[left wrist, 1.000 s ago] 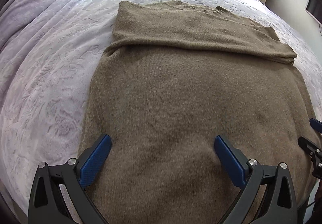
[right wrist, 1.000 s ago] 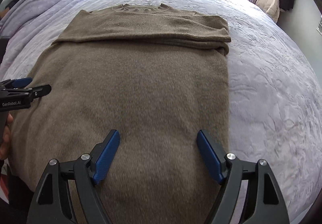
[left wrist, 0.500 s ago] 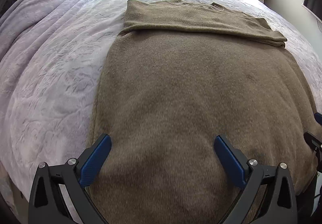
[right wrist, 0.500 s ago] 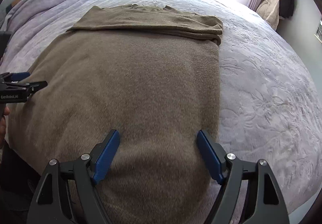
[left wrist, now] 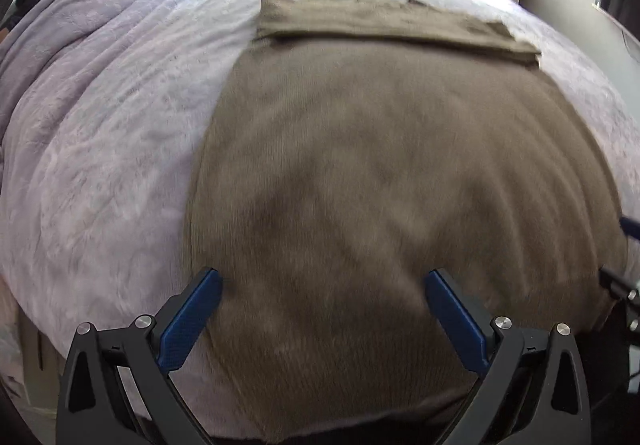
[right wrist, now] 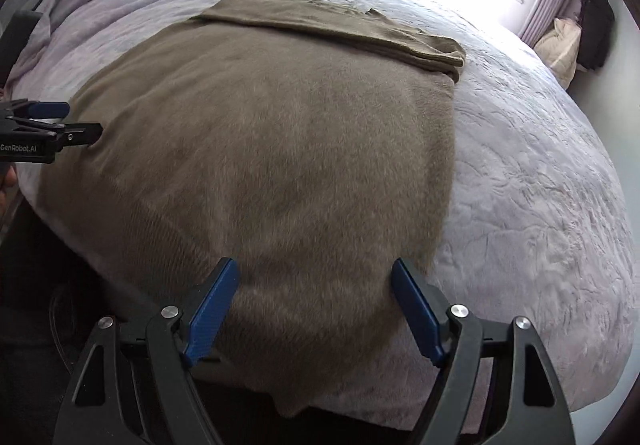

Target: Fold small clothes

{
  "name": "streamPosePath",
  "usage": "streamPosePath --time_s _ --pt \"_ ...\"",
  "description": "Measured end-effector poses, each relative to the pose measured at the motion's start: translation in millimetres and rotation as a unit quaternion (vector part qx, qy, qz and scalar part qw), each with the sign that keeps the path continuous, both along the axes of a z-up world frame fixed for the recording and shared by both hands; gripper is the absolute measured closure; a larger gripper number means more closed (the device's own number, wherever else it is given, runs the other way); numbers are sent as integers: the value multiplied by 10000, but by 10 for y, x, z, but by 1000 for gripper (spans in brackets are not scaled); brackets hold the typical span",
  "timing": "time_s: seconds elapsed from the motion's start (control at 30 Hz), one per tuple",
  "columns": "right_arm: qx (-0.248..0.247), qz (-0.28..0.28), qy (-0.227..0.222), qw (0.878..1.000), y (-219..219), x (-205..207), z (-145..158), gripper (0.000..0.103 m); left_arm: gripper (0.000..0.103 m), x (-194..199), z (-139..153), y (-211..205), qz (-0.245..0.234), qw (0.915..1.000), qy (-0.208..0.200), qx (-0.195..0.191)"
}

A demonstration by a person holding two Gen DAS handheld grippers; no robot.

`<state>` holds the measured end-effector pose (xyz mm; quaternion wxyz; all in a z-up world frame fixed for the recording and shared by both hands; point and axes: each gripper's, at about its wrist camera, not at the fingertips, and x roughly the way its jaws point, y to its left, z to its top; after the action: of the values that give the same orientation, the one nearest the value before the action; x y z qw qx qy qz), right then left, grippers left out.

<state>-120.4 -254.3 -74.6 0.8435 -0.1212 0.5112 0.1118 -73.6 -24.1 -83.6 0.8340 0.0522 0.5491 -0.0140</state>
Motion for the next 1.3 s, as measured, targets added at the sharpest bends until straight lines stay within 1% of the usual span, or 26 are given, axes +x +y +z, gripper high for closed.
streamPosePath --time_s 0.07,0.17,0.2,0.27,0.3,0.33,0.4,0.43,0.47,0.5,0.53,0.6,0.67,0.77,0.8,0.87,0.9,0.97,1.0,1.03,1.07,1.13,1.17,1.2,1.23,1.3 --pt "13 -26 35 10000 -43 -60 -12 22 0 -76 -12 71 8 10000 0 -91" --pt "90 -144 183 9997 -127 -133 -28 21 0 -174 84 197 125 9994 -246 -215" --pt "94 -159 134 9997 -132 -164 -3 21 0 -191 128 241 146 9986 -361 -357" --pt "132 -64 -233 9996 -69 -182 119 21 0 -190 207 222 120 9969 -531 -576" --pt "169 4 -398 9991 -6 -163 180 21 0 -169 236 143 -1 9964 -590 -610" --pt "258 133 -532 9982 105 -118 236 21 0 -144 249 37 -162 9963 -639 -558" --pt "407 425 -592 9965 317 -18 256 21 0 -111 213 -218 -586 9949 -724 -380" --pt "453 568 -623 9954 451 46 229 21 0 -84 147 -327 -757 9946 -654 -281" --pt "447 671 -649 9946 573 110 187 21 0 -62 75 -384 -796 9953 -536 -156" --pt "408 730 -621 9946 652 157 134 21 0 -26 -37 -406 -718 9969 -319 38" --pt "380 795 -458 9951 694 207 43 21 0 -10 -129 -362 -620 9980 -123 30" --pt "237 747 -150 9968 653 226 -139 22 0 -42 -127 -223 -558 9980 -81 -294" --pt "278 797 -223 9962 500 103 -189 21 0 -111 -133 -135 -591 9981 -11 -201" --pt "-25 907 -89 9958 346 -70 -194 21 0 -265 -102 -131 -666 9977 -4 80" --pt "-90 958 -75 9953 315 -116 -158 21 0 -284 -25 -158 -727 9972 -107 121" --pt "-102 1036 -194 9944 315 -143 -18 21 0 -336 174 -277 -932 9943 -502 118" --pt "-43 1053 -338 9939 319 -125 57 21 0 -314 296 -360 -1071 9916 -720 65" --pt "161 1086 -641 9919 390 6 202 21 0 -174 432 -496 -1231 9885 -863 -171" --pt "226 1080 -715 9913 449 87 225 21 0 -57 440 -555 -1243 9881 -841 -324" --pt "270 1071 -754 9910 515 182 222 21 0 46 409 -593 -1215 9886 -801 -378" --pt "298 1064 -732 9912 587 291 188 21 0 161 336 -613 -1148 9902 -711 -363" --pt "191 980 -529 9936 656 448 61 21 0 366 81 -559 -859 9957 -277 -186" --pt "83 930 -365 9950 677 480 -35 21 0 399 -30 -496 -834 9963 -85 -213" --pt "77 904 -268 9955 647 489 -99 21 0 402 -79 -459 -867 9958 -60 -287" --pt "191 891 -259 9955 571 465 -123 21 0 331 -75 -413 -906 9951 -140 -361" --pt "343 843 -286 9954 377 332 -139 20 0 195 -55 -314 -962 9948 -180 -292"
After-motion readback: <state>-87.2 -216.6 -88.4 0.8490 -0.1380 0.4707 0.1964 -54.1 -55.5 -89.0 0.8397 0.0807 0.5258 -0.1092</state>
